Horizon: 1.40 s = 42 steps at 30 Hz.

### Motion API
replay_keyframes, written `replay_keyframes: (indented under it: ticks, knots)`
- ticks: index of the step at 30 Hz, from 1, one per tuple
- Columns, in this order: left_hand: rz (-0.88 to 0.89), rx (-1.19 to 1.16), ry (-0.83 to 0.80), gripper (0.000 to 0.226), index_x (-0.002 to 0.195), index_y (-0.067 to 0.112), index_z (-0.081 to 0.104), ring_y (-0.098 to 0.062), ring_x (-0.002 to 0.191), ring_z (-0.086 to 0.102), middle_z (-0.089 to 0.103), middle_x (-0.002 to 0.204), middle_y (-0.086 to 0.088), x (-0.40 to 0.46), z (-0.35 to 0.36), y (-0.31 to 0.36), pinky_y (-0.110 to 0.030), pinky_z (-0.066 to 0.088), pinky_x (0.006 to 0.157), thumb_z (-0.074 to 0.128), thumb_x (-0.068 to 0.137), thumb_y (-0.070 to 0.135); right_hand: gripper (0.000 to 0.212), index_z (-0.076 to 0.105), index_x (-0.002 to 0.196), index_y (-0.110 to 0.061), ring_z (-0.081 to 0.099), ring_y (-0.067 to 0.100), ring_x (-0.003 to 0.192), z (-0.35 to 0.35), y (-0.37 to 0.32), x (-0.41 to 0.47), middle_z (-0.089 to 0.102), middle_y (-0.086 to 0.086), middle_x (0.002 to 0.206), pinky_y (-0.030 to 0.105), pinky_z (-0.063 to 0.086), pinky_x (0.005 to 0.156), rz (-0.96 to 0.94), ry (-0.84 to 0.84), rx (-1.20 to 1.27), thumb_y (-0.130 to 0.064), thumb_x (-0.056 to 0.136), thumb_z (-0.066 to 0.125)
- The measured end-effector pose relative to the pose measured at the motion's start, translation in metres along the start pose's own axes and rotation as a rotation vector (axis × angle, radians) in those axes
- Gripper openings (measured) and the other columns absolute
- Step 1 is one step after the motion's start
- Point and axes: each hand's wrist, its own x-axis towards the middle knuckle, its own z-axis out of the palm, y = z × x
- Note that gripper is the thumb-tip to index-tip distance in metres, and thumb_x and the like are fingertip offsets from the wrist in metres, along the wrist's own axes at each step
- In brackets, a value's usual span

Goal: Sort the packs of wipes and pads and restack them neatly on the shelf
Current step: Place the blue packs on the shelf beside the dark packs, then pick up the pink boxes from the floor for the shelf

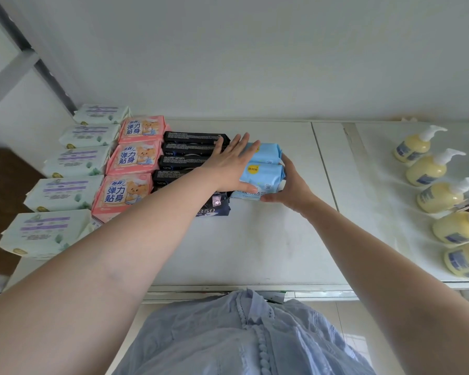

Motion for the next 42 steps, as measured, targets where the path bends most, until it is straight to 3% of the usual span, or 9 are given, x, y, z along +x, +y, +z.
replay_keyframes:
  ticks: [3,7,12,17,20,26,32,35,42]
  knots:
    - [-0.003,-0.005,-0.008,0.113,0.152,0.022,-0.011,-0.026,0.148,-0.012,-0.014,0.16,-0.01,-0.001,-0.001,0.001,-0.056,-0.004,0.117,0.055,0.076,0.072,0.122,0.011,0.154,-0.022,0.05,0.014,0.125,0.001,0.0,0.0,0.048,-0.001,0.141,0.04,0.046,0.104,-0.007,0.009,0.017,0.0,0.062,0.088]
    - [-0.012,-0.031,-0.017,0.101,0.153,0.022,-0.009,-0.026,0.148,-0.011,-0.013,0.16,-0.011,-0.006,-0.008,0.006,-0.054,-0.004,0.118,0.05,0.084,0.067,0.122,0.008,0.154,-0.023,0.045,0.016,0.13,-0.002,-0.002,-0.005,0.043,0.002,0.147,0.025,0.037,0.098,0.044,0.027,-0.045,-0.007,0.064,0.088]
    - [-0.035,-0.037,0.001,0.085,0.154,0.02,-0.003,-0.026,0.149,-0.004,-0.006,0.161,-0.011,-0.019,-0.017,0.018,-0.049,-0.003,0.119,0.042,0.093,0.058,0.117,0.008,0.154,-0.028,0.034,0.019,0.138,-0.011,-0.016,-0.024,0.029,0.003,0.156,0.029,0.034,0.103,0.102,0.01,-0.064,-0.02,0.068,0.087]
    - [-0.01,-0.143,0.287,0.058,0.145,0.015,0.034,-0.029,0.132,0.04,0.038,0.147,-0.008,-0.051,-0.021,0.034,-0.037,0.027,0.11,0.052,0.093,0.034,0.072,0.035,0.147,-0.024,0.046,0.018,0.127,-0.019,-0.042,-0.058,0.046,0.005,0.143,0.031,0.04,0.101,0.072,0.142,-0.001,-0.029,0.085,0.072]
    - [0.012,-0.278,0.354,0.049,0.137,0.014,0.046,-0.028,0.121,0.05,0.05,0.135,-0.006,-0.08,-0.014,0.049,-0.039,0.039,0.1,0.055,0.091,0.029,0.052,0.052,0.135,-0.026,0.057,0.016,0.114,-0.007,-0.047,-0.089,0.059,0.004,0.124,0.033,0.046,0.1,0.036,0.269,0.021,-0.029,0.086,0.071]
    - [0.128,-0.351,0.265,0.046,0.138,0.018,0.045,-0.024,0.124,0.047,0.048,0.137,-0.002,-0.162,0.016,0.074,-0.038,0.04,0.1,0.051,0.093,0.027,0.036,0.063,0.123,-0.019,0.062,0.017,0.107,0.049,-0.048,-0.186,0.066,0.003,0.11,0.028,0.048,0.095,0.087,0.409,-0.006,-0.023,0.088,0.069]
    - [0.129,-0.625,0.151,0.039,0.132,0.019,0.049,-0.018,0.118,0.053,0.056,0.128,0.002,-0.237,0.041,0.098,-0.036,0.045,0.094,0.053,0.093,0.023,0.028,0.069,0.11,-0.024,0.065,0.016,0.101,0.106,-0.036,-0.293,0.07,0.004,0.104,0.036,0.051,0.095,0.269,0.469,0.031,-0.023,0.083,0.073]
    - [0.154,-0.725,0.048,0.038,0.129,0.02,0.051,-0.017,0.112,0.056,0.059,0.121,0.004,-0.263,0.064,0.119,-0.036,0.047,0.092,0.056,0.091,0.022,0.031,0.068,0.114,-0.016,0.065,0.014,0.097,0.124,-0.027,-0.341,0.069,-0.004,0.099,0.025,0.051,0.09,0.352,0.481,0.06,-0.018,0.084,0.073]
    - [0.142,-0.768,-0.276,0.038,0.127,0.018,0.052,-0.022,0.102,0.061,0.063,0.111,0.0,-0.316,0.132,0.171,-0.038,0.049,0.091,0.059,0.09,0.024,0.032,0.066,0.115,-0.029,0.065,0.016,0.102,0.142,0.016,-0.449,0.066,0.008,0.113,0.031,0.05,0.093,0.572,0.518,0.119,-0.026,0.084,0.073]
